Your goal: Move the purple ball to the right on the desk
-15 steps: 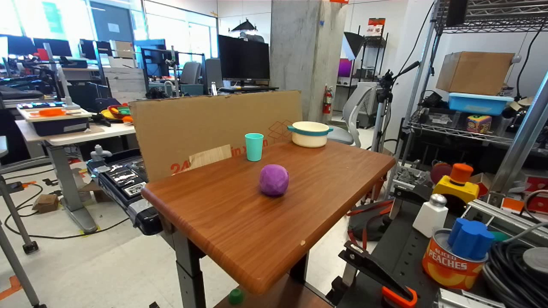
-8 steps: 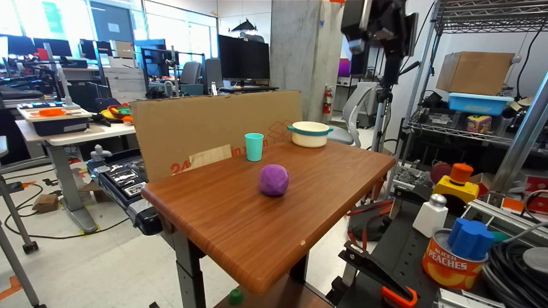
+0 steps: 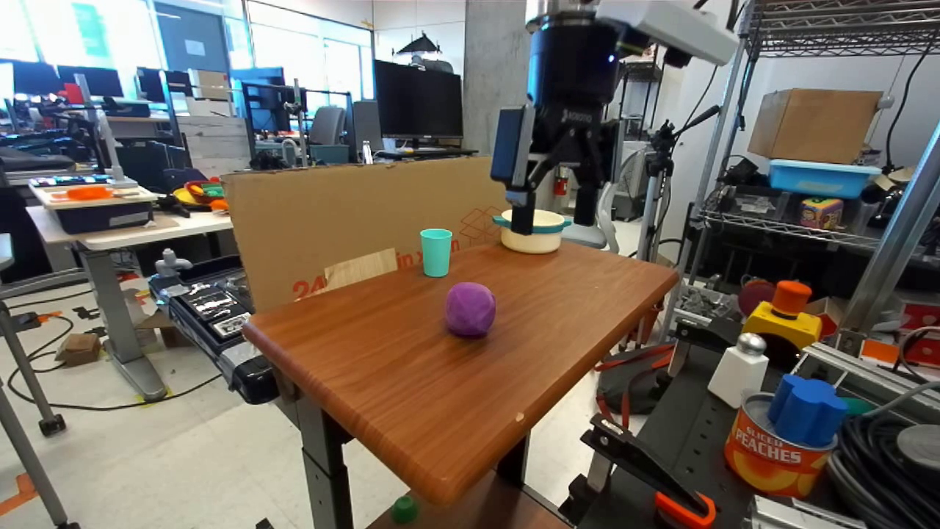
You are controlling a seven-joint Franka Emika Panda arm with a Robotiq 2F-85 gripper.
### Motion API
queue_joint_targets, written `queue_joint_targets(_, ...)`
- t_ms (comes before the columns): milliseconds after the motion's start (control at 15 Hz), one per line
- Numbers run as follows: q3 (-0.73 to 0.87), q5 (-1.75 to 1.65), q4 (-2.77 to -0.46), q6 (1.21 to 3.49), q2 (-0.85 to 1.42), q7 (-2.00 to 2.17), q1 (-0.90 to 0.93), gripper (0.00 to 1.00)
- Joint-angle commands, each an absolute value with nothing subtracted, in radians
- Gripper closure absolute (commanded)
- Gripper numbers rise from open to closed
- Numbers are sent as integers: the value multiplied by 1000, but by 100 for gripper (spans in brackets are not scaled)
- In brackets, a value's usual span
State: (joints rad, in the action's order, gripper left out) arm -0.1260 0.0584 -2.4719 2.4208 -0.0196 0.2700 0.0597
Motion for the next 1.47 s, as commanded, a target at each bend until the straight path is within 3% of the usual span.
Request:
queue_joint_targets(0, -112, -45, -2372, 2466, 118, 387, 75, 0)
queue_joint_targets(867, -32, -72, -2094, 2458, 441, 491, 190, 0)
queue_joint_targets(933, -21, -74, -2080, 2453, 459, 500, 200, 25)
queue_joint_targets(1067, -14, -59, -2060, 2451, 484, 498, 210, 33)
queue_joint_targets(1400, -2, -46, -2065, 2454, 461, 488, 216, 72)
